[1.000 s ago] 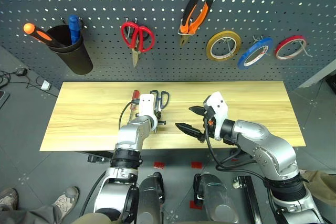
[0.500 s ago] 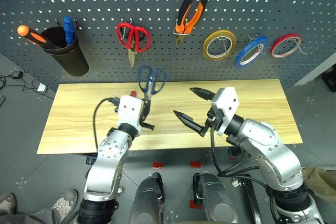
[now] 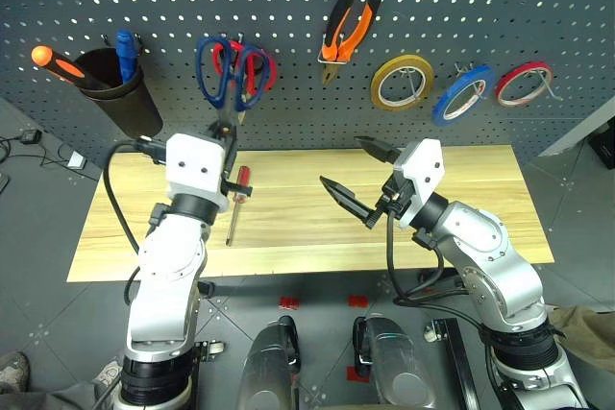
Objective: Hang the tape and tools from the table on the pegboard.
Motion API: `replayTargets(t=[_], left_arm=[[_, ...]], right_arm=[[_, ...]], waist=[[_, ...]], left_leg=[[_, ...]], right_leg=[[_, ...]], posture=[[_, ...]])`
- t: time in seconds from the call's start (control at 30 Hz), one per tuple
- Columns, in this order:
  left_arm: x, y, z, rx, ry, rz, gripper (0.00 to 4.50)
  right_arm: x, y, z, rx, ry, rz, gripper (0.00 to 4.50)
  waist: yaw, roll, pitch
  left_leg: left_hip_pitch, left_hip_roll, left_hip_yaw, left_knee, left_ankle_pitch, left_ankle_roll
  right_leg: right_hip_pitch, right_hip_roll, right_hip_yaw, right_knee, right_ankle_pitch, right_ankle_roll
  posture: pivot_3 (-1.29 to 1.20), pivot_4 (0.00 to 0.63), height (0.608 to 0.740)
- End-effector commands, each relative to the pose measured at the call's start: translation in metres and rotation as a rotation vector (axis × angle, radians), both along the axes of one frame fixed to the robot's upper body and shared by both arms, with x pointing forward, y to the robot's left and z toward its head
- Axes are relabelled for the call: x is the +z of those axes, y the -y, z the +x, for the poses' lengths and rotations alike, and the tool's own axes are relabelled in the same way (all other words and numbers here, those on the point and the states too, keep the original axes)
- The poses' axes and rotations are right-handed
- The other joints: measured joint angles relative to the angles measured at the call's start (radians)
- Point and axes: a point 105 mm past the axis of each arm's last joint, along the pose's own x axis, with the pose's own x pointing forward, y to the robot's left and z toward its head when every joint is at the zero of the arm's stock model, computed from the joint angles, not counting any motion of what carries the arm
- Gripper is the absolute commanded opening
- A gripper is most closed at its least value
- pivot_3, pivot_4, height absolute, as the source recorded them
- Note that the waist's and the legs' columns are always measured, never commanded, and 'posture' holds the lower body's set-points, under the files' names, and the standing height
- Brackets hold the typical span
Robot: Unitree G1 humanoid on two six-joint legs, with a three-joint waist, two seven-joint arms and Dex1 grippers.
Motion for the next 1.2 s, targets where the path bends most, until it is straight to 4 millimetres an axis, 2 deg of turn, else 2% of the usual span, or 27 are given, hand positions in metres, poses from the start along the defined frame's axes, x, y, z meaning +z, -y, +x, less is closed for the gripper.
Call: replayTargets(t=[0.03, 0.23, 0.47, 0.53, 0.6, 0.7, 0.87, 0.97, 1.07, 1.2], left_arm=[[0.008, 0.004, 0.005, -0.026, 0.021, 0.009, 0.54], [-0.003, 0.010, 0.028, -0.074, -0.050, 0.027, 0.53], [-0.017, -0.001, 0.040, -0.071, -0.128, -0.012, 0.53], [-0.024, -0.004, 0.041, -0.065, -0.163, -0.018, 1.25], [-0.031, -0.006, 0.039, -0.069, -0.195, -0.044, 1.68], [-0.047, -0.012, 0.038, -0.055, -0.282, -0.076, 2.59], [-0.091, -0.034, 0.036, -0.003, -0.531, -0.250, 4.03], [-0.114, -0.048, 0.032, 0.046, -0.667, -0.298, 4.03], [-0.125, -0.067, 0.035, 0.091, -0.748, -0.359, 4.03], [-0.131, -0.076, 0.043, 0.111, -0.790, -0.372, 4.03]], right_arm=[[0.012, 0.003, -0.002, -0.011, 0.059, 0.016, 4.50], [0.018, -0.002, 0.000, 0.000, 0.077, 0.030, 4.50], [0.021, -0.011, -0.001, 0.024, 0.088, 0.038, 4.50], [0.020, -0.012, -0.001, 0.025, 0.085, 0.040, 4.50], [0.019, -0.014, 0.000, 0.026, 0.079, 0.042, 4.50], [0.014, -0.016, 0.003, 0.012, 0.016, 0.067, 4.50], [-0.009, -0.023, 0.005, 0.008, -0.150, 0.001, 4.50], [-0.022, -0.031, 0.002, 0.023, -0.286, -0.037, 4.50], [-0.027, -0.043, -0.003, 0.060, -0.361, -0.074, 4.50], [-0.027, -0.047, -0.004, 0.049, -0.375, -0.110, 4.50]], waist=[[0.000, 0.000, 0.000], [0.000, 0.000, 0.000], [-0.001, 0.000, 0.000], [-0.001, 0.000, 0.000], [-0.001, 0.000, 0.000], [-0.001, 0.000, 0.000], [-0.001, -0.001, 0.000], [-0.001, -0.001, 0.000], [-0.001, -0.001, 0.000], [0.000, -0.002, 0.000]], left_leg=[[0.000, 0.000, 0.000, 0.000, 0.000, 0.000], [0.000, 0.000, 0.000, 0.001, 0.000, 0.000], [0.000, 0.000, 0.000, 0.001, 0.000, 0.000], [0.000, 0.000, 0.000, 0.001, 0.000, 0.000], [0.000, 0.000, 0.000, 0.001, 0.000, 0.000], [0.000, 0.000, 0.000, 0.002, 0.000, 0.000], [0.000, 0.000, 0.000, 0.002, 0.000, 0.000], [0.000, 0.000, 0.000, 0.002, 0.000, 0.000], [0.000, 0.000, 0.000, 0.002, 0.000, 0.000], [0.000, 0.000, 0.000, 0.003, 0.000, 0.000]], right_leg=[[0.000, 0.000, 0.000, 0.000, 0.000, 0.000], [0.000, 0.000, 0.000, 0.001, 0.000, 0.000], [0.000, 0.000, 0.000, 0.000, 0.000, 0.000], [0.000, 0.000, 0.000, 0.000, 0.000, 0.000], [0.000, 0.000, 0.000, 0.001, 0.000, 0.000], [0.000, 0.000, 0.000, 0.001, 0.000, 0.000], [0.000, 0.000, 0.000, 0.002, 0.000, 0.000], [0.000, 0.000, 0.000, 0.003, 0.000, 0.000], [-0.001, 0.000, 0.000, 0.004, 0.000, 0.000], [-0.002, 0.000, 0.000, 0.006, 0.000, 0.000]], posture=[[-0.19, 0.286, 0.740], [-0.19, 0.286, 0.740], [-0.21, 0.288, 0.740], [-0.21, 0.288, 0.740], [-0.21, 0.288, 0.740], [-0.19, 0.286, 0.740], [-0.19, 0.291, 0.740], [-0.19, 0.306, 0.740], [-0.18, 0.325, 0.740], [-0.17, 0.341, 0.740]])
